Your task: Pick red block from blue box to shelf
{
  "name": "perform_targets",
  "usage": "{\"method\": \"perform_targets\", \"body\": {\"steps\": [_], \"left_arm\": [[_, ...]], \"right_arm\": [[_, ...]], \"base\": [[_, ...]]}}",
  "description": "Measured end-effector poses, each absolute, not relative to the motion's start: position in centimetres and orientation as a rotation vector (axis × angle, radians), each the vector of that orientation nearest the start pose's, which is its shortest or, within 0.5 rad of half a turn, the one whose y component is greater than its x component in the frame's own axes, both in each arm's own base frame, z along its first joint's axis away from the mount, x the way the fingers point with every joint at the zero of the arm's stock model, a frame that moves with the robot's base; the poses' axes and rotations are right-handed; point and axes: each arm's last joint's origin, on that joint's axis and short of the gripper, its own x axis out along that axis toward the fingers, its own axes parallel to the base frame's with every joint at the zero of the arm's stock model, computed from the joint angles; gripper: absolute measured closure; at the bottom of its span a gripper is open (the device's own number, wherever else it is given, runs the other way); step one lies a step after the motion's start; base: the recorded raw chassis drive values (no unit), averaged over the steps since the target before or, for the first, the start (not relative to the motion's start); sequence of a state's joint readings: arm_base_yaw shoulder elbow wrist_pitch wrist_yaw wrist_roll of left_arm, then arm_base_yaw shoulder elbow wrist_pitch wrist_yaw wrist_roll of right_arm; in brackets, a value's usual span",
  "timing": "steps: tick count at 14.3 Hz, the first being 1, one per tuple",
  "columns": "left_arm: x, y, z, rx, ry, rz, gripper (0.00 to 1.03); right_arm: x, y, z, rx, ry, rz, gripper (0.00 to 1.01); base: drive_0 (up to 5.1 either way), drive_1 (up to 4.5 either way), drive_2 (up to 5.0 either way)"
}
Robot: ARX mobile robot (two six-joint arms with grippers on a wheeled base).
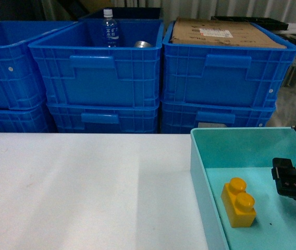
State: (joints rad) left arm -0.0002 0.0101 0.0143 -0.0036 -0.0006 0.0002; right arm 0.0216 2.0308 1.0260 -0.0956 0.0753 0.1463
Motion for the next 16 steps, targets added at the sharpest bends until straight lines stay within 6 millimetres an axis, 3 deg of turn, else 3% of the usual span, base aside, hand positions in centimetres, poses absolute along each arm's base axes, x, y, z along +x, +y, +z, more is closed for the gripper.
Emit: {"method": "perform_targets", "body": {"steps": [6, 11, 13, 15, 16], "left_arm": [[9.7, 0.0, 16.7, 0.000, 0.000, 0.000, 0.05], [9.7, 0.0, 16.7, 0.000, -0.001, 0.000, 0.05], [9.7, 0.0, 16.7, 0.000, -0.001, 0.000, 0.05], [9.7, 0.0, 16.7, 0.000, 0.000, 0.000, 0.05], [9.7, 0.0, 16.7, 0.000, -0.001, 0.000, 0.05]], "right_arm": [[36.7, 1.2, 7.9, 0.073, 1.089, -0.133, 0.71], [36.7, 1.2, 8.0, 0.074, 1.090, -0.133, 0.73], [36.5, 1.2, 9.0, 0.090, 1.077, -0.109, 0.73], [36.4, 0.9, 12.6, 0.124, 0.988, -0.055, 0.73], [36.2, 0.3, 15.8, 0.145, 0.909, -0.011, 0.73]], "base": [[0.0, 0.00, 0.0], [0.0, 0.00, 0.0], [0.0, 0.00, 0.0], [0.0, 0.00, 0.0], [0.0, 0.00, 0.0]]}}
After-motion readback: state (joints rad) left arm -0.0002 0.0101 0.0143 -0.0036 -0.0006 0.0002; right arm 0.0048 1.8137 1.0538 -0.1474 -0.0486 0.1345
